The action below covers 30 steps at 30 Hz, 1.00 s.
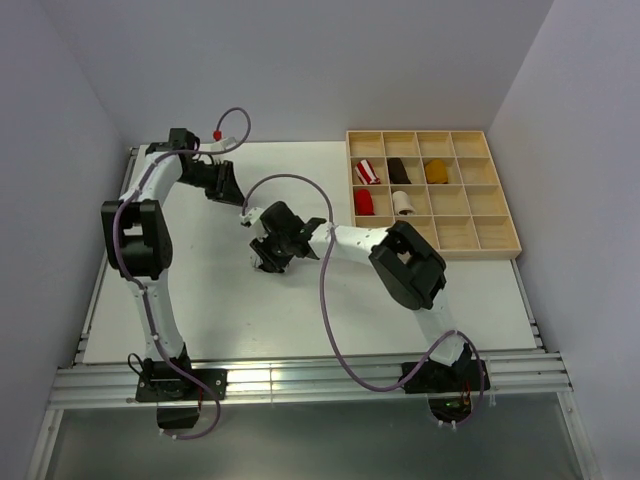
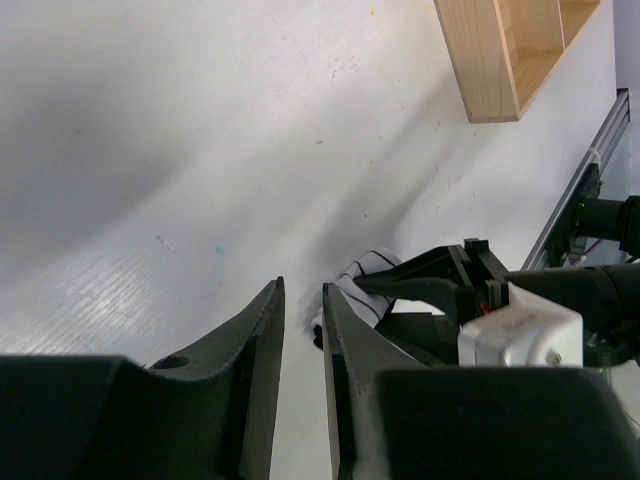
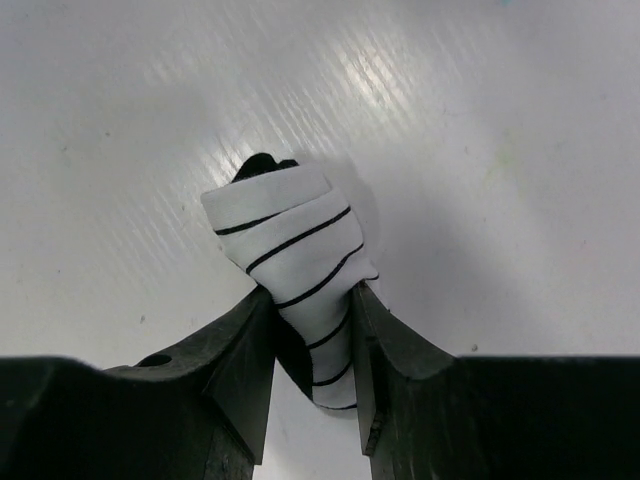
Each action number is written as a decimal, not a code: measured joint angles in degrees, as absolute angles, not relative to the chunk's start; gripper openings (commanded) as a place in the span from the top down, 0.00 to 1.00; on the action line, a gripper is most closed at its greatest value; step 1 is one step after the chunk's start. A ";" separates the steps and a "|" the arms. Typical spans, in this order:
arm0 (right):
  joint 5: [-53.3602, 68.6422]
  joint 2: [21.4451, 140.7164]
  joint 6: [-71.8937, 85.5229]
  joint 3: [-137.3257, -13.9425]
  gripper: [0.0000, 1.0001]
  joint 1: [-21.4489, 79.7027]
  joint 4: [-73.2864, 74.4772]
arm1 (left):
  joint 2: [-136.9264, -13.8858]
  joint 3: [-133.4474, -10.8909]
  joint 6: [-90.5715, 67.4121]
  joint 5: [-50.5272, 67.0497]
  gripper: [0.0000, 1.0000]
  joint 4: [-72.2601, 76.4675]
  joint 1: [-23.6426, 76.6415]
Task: Roll the socks
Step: Roll the sock at the center of the board, then pick up the sock at the center of the board.
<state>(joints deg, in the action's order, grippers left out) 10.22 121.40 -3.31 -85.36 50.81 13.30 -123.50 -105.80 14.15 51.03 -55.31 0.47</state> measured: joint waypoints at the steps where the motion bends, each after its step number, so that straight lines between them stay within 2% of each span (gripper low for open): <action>1: 10.46 121.23 -2.90 -85.36 1.00 50.57 13.85 | -122.96 -105.80 14.02 50.92 0.74 -55.24 0.25; 14: 14.15 119.02 1.10 -84.88 1.00 47.16 20.82 | -120.18 -105.01 14.31 50.54 0.74 -55.51 -3.77; 30: 19.22 112.81 3.99 -83.99 1.00 41.71 23.75 | -116.75 -104.25 16.03 51.03 0.74 -56.80 -4.05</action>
<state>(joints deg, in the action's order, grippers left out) 19.22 112.81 3.99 -83.99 41.71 23.75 -116.75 -104.25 16.03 51.03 -56.80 -4.05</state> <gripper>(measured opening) 0.356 0.263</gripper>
